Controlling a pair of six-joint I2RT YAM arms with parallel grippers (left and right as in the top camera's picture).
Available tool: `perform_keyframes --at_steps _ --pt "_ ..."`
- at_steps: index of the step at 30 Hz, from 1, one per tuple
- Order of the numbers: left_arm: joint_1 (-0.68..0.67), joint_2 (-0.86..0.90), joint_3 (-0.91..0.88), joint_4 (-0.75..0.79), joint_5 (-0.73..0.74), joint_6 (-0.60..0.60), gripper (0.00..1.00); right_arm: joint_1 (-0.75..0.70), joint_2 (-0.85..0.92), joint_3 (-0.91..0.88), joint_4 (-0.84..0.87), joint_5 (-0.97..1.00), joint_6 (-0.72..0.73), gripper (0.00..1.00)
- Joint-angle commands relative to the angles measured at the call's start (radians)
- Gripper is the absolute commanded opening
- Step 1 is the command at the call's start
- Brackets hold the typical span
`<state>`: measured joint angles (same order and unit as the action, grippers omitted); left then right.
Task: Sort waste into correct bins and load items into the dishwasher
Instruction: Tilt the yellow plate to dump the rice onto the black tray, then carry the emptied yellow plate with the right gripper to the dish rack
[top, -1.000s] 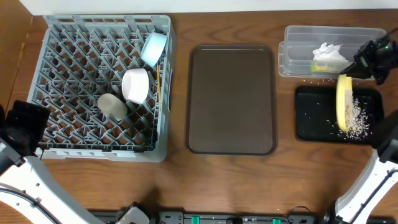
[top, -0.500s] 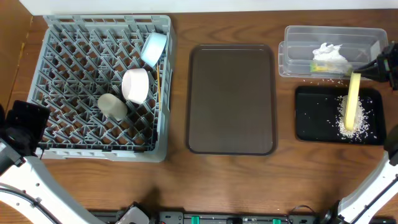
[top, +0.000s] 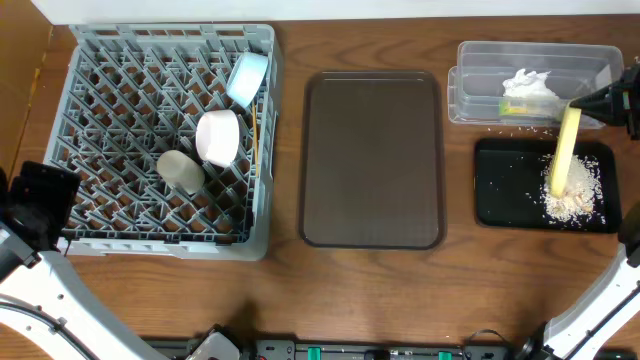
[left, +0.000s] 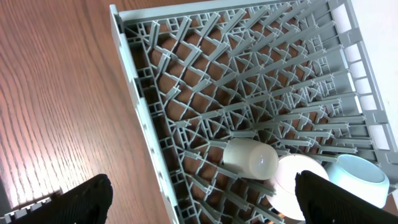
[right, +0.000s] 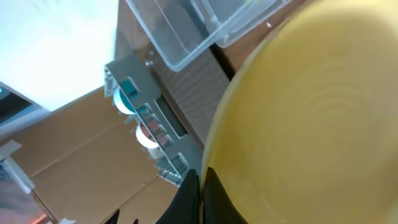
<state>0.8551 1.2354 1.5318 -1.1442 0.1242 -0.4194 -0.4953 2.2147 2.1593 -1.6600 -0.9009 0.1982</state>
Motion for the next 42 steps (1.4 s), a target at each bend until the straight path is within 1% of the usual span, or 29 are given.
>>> perform_keyframes --at_steps 1,3,4,6,8,9,10,11,12,13,15,16,18,19,21,22,23,25,26,28,29,30,32,37,42 --pt "0.004 0.001 0.004 0.000 -0.006 -0.002 0.95 -0.007 -0.036 0.014 -0.018 -0.048 -0.035 0.01" --pt "0.004 0.001 0.004 0.000 -0.006 -0.002 0.95 -0.006 -0.036 0.013 0.020 -0.023 -0.024 0.01" --pt "0.004 0.001 0.004 0.000 -0.006 -0.002 0.95 -0.006 -0.036 0.011 0.009 -0.009 -0.008 0.01" --pt "0.004 0.001 0.004 0.000 -0.006 -0.002 0.95 -0.008 -0.036 0.011 -0.032 -0.018 -0.023 0.01" --pt "0.004 0.001 0.004 0.000 -0.006 -0.002 0.95 -0.008 -0.036 0.011 0.011 -0.007 -0.026 0.01" --pt "0.004 0.001 0.004 0.000 -0.006 -0.002 0.95 -0.006 -0.036 0.011 0.017 0.028 0.004 0.01" --pt "0.004 0.001 0.004 0.000 -0.006 -0.002 0.95 -0.006 -0.036 0.011 -0.009 0.022 0.000 0.01" --pt "0.004 0.001 0.004 0.000 -0.006 -0.002 0.95 -0.007 -0.036 0.011 -0.039 -0.012 -0.035 0.01" --pt "0.004 0.001 0.004 0.000 -0.006 -0.002 0.95 -0.008 -0.036 0.011 -0.032 -0.048 -0.070 0.01" --pt "0.004 0.001 0.004 0.000 -0.006 -0.002 0.95 -0.008 -0.036 0.011 -0.009 -0.046 -0.070 0.01" --pt "0.004 0.001 0.004 0.000 -0.006 -0.002 0.95 -0.007 -0.036 0.011 0.033 0.011 -0.009 0.01" --pt "0.004 0.001 0.004 0.000 -0.006 -0.002 0.95 -0.008 -0.036 0.011 0.016 0.023 0.009 0.01" --pt "0.004 0.001 0.004 0.000 -0.006 -0.002 0.95 -0.010 -0.036 0.011 -0.006 -0.012 -0.027 0.01" --pt "0.004 0.001 0.004 0.000 -0.006 -0.002 0.95 -0.010 -0.036 0.011 0.028 -0.006 -0.030 0.01" --pt "0.004 0.001 0.004 0.000 -0.006 -0.002 0.95 -0.007 -0.035 0.011 0.067 0.076 0.031 0.01" --pt "0.004 0.001 0.004 0.000 -0.006 -0.002 0.95 -0.007 -0.035 0.011 0.050 0.096 0.051 0.01" --pt "0.004 0.001 0.004 0.000 -0.006 -0.002 0.95 -0.008 -0.036 0.011 0.017 0.072 0.031 0.01" --pt "0.004 0.001 0.004 0.000 -0.006 -0.002 0.95 -0.010 -0.036 0.011 0.013 0.013 -0.024 0.01" --pt "0.004 0.001 0.004 0.000 -0.006 -0.002 0.95 -0.008 -0.036 0.011 0.018 0.012 -0.018 0.01" --pt "0.004 0.001 0.004 0.000 -0.006 -0.002 0.95 -0.002 -0.037 0.009 -0.039 -0.024 -0.018 0.01" --pt "0.004 0.001 0.004 0.000 -0.006 -0.002 0.95 -0.001 -0.046 0.007 -0.039 -0.079 -0.061 0.01" --pt "0.004 0.001 0.004 0.000 -0.006 -0.002 0.95 0.000 -0.052 0.007 -0.039 -0.101 -0.072 0.01" --pt "0.004 0.001 0.004 0.000 -0.006 -0.002 0.95 0.009 -0.069 0.007 -0.039 -0.102 -0.042 0.01" --pt "0.004 0.001 0.004 0.000 -0.006 -0.002 0.95 0.031 -0.101 0.007 -0.039 -0.102 -0.034 0.01" --pt "0.004 0.001 0.004 0.000 -0.006 -0.002 0.95 0.093 -0.150 0.007 -0.039 -0.102 -0.015 0.01"
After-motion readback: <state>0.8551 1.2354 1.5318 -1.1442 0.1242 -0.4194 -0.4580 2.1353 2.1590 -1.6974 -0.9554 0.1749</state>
